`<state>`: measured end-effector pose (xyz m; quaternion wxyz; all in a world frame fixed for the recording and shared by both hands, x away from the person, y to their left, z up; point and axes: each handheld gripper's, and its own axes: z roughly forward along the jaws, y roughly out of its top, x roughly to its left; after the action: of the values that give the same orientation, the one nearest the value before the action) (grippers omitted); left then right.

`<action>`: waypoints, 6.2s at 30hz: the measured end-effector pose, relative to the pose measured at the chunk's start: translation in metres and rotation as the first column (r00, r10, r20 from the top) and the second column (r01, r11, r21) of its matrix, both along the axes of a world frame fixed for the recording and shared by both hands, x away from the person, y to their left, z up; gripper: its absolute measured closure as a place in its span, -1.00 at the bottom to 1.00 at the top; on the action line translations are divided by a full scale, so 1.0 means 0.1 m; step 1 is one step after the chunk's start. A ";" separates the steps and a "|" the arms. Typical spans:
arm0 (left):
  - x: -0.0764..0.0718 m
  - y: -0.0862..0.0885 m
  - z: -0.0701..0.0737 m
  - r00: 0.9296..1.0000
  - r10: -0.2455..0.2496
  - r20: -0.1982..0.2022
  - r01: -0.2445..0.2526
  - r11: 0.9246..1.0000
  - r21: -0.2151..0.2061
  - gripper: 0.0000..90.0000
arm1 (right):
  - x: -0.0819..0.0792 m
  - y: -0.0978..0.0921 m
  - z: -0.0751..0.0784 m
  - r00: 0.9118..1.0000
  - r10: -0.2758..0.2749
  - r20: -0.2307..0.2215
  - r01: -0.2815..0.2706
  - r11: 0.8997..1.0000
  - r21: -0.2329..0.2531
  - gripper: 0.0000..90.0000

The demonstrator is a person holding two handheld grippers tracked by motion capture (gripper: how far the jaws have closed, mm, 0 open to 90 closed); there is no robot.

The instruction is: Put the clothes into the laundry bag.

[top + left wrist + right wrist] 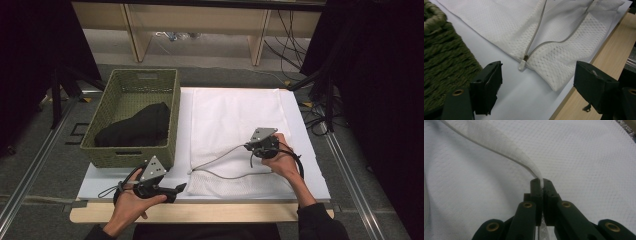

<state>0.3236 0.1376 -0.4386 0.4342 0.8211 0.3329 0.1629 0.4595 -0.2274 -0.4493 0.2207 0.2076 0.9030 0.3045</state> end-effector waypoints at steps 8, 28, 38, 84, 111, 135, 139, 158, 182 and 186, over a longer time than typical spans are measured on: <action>0.01 0.02 0.16 1.000 -0.004 0.024 0.003 1.000 0.019 -0.50 | 0.06 0.02 0.10 1.000 0.009 0.018 -0.009 1.000 0.002 0.98; 0.31 0.26 0.68 0.997 0.074 0.013 -0.073 0.997 -0.031 -0.50 | 0.17 0.00 0.35 0.998 0.043 0.049 -0.044 0.999 0.019 0.98; 0.68 0.47 0.86 0.992 0.122 0.011 -0.123 0.991 0.054 -0.51 | 0.19 0.01 0.42 0.997 0.043 0.065 -0.045 0.999 0.027 0.98; 2.10 1.06 0.09 0.970 0.024 -0.241 0.054 0.948 0.312 -0.84 | 0.21 0.02 0.41 0.996 0.068 0.052 -0.070 0.997 0.025 0.97; 2.23 0.94 -0.19 0.934 0.102 -0.341 0.030 0.932 0.362 -0.38 | 0.19 0.04 0.41 0.997 0.070 0.039 -0.071 0.997 0.015 0.97; 2.26 1.13 0.15 0.902 0.315 -0.295 -0.252 0.939 0.233 0.16 | 0.21 0.04 0.38 0.996 0.075 0.042 -0.075 0.997 0.016 0.97; 2.26 1.20 0.29 0.896 0.327 -0.301 -0.285 0.942 0.177 0.16 | 0.21 0.04 0.37 0.997 0.067 0.036 -0.068 0.998 0.020 0.98; 2.10 1.28 1.01 0.916 0.319 -0.244 -0.315 0.947 0.057 0.14 | 0.22 0.04 0.38 0.997 0.070 0.030 -0.070 0.997 0.016 0.97; 1.06 0.62 1.74 0.985 -0.010 -0.173 -0.003 0.997 -0.071 0.14 | 0.24 0.00 0.56 0.995 0.075 0.071 -0.079 0.996 0.051 0.98; 0.85 0.48 1.71 0.973 -0.102 -0.206 0.068 0.983 -0.169 0.13 | 0.23 0.00 0.60 0.994 0.076 0.076 -0.080 0.995 0.062 0.98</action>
<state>0.4087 0.1856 -0.2672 0.4671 0.8097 0.3542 0.0275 0.4829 -0.2272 -0.3895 0.2349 0.1679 0.8913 0.3495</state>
